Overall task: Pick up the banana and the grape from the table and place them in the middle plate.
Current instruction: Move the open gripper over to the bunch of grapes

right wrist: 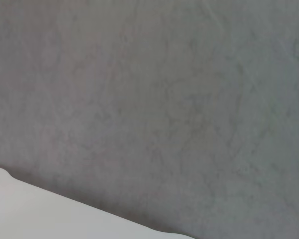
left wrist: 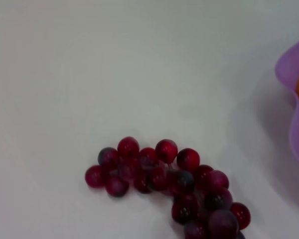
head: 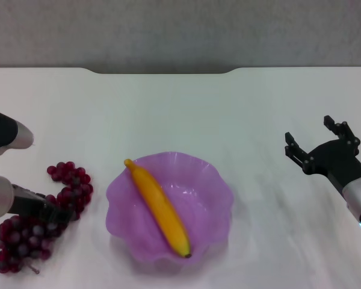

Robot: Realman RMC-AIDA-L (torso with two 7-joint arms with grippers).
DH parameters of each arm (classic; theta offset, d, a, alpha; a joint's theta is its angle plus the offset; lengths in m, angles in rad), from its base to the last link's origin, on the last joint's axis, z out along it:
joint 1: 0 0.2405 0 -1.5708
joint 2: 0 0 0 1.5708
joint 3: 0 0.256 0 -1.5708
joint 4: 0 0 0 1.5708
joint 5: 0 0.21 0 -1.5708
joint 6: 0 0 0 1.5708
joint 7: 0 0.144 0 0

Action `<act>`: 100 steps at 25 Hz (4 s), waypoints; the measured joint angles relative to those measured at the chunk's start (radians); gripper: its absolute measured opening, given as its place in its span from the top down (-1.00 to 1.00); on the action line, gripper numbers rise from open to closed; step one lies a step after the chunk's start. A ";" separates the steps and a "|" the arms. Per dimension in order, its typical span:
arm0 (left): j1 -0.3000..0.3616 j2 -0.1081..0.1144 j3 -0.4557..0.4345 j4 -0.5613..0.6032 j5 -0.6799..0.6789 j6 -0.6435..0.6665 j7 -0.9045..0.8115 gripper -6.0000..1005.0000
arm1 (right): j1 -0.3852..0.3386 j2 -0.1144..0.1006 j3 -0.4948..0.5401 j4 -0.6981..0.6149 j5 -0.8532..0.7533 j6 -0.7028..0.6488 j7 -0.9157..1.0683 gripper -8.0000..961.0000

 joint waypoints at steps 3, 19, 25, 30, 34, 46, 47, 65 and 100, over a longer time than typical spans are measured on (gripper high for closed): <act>0.002 0.000 0.004 -0.020 -0.011 -0.032 0.000 -0.54 | 0.000 0.000 0.000 0.000 0.000 0.000 0.001 -0.85; -0.002 0.001 0.033 -0.080 -0.004 -0.102 -0.003 -0.53 | 0.000 0.000 -0.002 0.000 -0.001 0.023 0.001 -0.85; -0.006 0.002 0.033 -0.093 -0.009 -0.116 -0.002 -0.40 | 0.001 0.000 -0.002 0.000 -0.001 0.023 0.001 -0.85; -0.004 0.001 0.033 -0.094 -0.011 -0.126 -0.002 -0.30 | 0.001 0.000 0.000 0.000 0.000 0.022 0.001 -0.85; -0.006 0.002 0.031 -0.105 -0.010 -0.129 -0.002 -0.23 | 0.001 0.000 0.002 -0.001 0.000 0.024 0.001 -0.85; -0.001 0.003 0.010 -0.116 -0.031 -0.149 -0.004 -0.05 | -0.006 0.000 0.009 -0.001 0.000 0.020 0.002 -0.85; 0.000 0.003 0.006 -0.115 -0.036 -0.150 -0.005 -0.04 | -0.006 0.000 0.009 -0.001 0.000 0.020 0.002 -0.85; 0.022 0.000 -0.036 -0.117 -0.072 -0.178 -0.002 0.20 | -0.008 0.000 0.008 -0.001 0.000 0.015 0.003 -0.85; 0.079 0.002 -0.028 -0.115 -0.181 -0.264 0.025 0.64 | -0.011 0.000 0.005 -0.001 0.000 0.014 0.003 -0.85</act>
